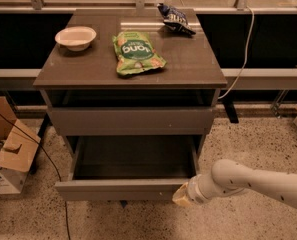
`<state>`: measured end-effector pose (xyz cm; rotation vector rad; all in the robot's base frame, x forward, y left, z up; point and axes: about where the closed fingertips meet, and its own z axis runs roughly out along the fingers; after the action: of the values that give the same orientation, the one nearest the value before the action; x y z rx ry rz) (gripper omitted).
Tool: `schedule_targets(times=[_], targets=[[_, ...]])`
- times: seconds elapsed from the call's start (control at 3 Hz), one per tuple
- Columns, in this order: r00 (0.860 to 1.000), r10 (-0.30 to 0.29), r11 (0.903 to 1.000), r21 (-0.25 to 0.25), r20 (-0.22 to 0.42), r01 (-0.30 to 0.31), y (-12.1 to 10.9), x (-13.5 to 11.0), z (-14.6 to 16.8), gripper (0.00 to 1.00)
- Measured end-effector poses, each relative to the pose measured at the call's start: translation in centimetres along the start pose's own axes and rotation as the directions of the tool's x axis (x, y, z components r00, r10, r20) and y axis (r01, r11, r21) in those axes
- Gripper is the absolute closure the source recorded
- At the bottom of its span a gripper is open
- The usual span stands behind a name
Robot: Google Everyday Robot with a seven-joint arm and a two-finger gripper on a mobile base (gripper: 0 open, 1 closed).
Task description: Close middle drawer
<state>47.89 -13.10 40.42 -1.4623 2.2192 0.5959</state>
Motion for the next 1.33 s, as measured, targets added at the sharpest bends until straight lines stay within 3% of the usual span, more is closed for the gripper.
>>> schedule_targets(times=[0.33, 0.67, 1.0, 1.33], targets=[[0.999, -0.027, 0.9988, 0.043, 0.042, 0.025, -1.4, -1.5, 0.8, 1.0], [0.999, -0.027, 0.9988, 0.043, 0.042, 0.025, -1.4, -1.5, 0.8, 1.0], [0.993, -0.074, 0.9919, 0.11, 0.091, 0.064, -3.9, -3.9, 1.6, 1.0], [0.99, -0.094, 0.9875, 0.137, 0.108, 0.079, -4.9, -4.8, 1.8, 1.0]])
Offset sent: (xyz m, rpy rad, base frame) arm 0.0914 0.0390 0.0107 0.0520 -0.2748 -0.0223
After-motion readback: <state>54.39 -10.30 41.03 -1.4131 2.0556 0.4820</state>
